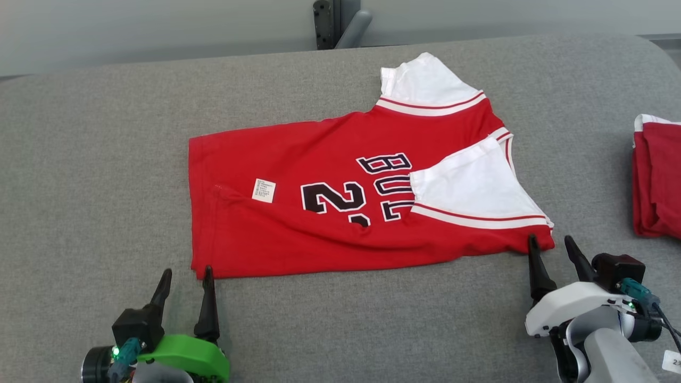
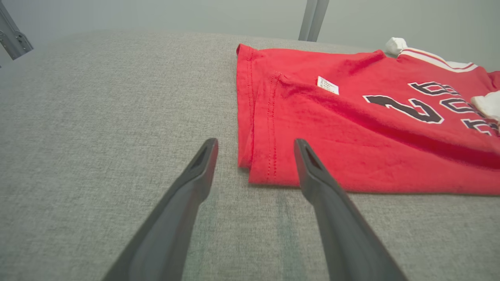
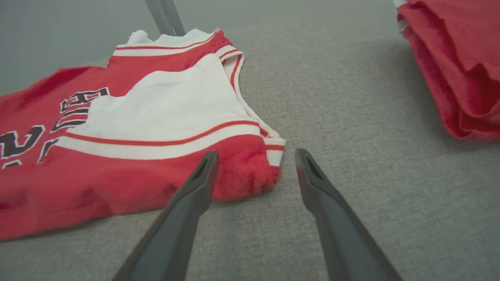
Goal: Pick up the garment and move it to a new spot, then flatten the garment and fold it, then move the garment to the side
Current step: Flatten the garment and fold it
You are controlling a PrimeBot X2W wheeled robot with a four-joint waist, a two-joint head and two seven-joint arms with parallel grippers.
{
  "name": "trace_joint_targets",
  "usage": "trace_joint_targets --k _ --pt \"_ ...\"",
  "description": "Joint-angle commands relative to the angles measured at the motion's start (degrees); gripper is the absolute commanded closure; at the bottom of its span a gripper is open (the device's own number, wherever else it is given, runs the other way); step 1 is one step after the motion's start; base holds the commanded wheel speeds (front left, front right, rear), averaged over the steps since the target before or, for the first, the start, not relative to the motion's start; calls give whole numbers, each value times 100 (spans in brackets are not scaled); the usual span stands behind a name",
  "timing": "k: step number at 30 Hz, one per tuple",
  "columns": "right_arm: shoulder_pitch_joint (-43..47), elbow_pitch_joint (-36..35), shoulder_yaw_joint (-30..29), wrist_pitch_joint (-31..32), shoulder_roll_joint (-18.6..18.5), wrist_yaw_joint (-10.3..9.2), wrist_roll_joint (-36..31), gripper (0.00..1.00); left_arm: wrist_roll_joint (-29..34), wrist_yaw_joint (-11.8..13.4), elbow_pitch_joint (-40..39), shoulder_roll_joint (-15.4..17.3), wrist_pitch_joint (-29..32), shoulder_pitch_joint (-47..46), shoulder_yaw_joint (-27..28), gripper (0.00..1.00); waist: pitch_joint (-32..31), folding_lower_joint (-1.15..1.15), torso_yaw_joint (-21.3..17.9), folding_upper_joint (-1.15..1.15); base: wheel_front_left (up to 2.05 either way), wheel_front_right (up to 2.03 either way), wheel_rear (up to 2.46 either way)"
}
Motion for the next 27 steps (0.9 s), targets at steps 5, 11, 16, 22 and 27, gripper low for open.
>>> trace_joint_targets --k 5,11,16,22,27 --pt "-443 511 12 -15 43 -7 377 0 -191 -121 127 12 3 -330 -101 0 371 0 121 0 0 0 0" --pt "-640 801 364 2 -19 -3 596 100 -421 -236 470 15 3 -649 -124 0 550 0 131 0 0 0 0" --pt "-675 692 544 5 -155 -9 737 100 -618 -297 793 14 4 -854 -111 0 621 0 42 0 0 0 0" --pt "-572 482 565 -1 -216 -10 803 100 -771 -376 952 13 8 -901 -250 100 585 0 -55 0 0 0 0" --pt "-454 384 446 -6 -193 -10 833 100 -813 -392 1040 16 7 -776 -216 100 368 0 -90 0 0 0 0"
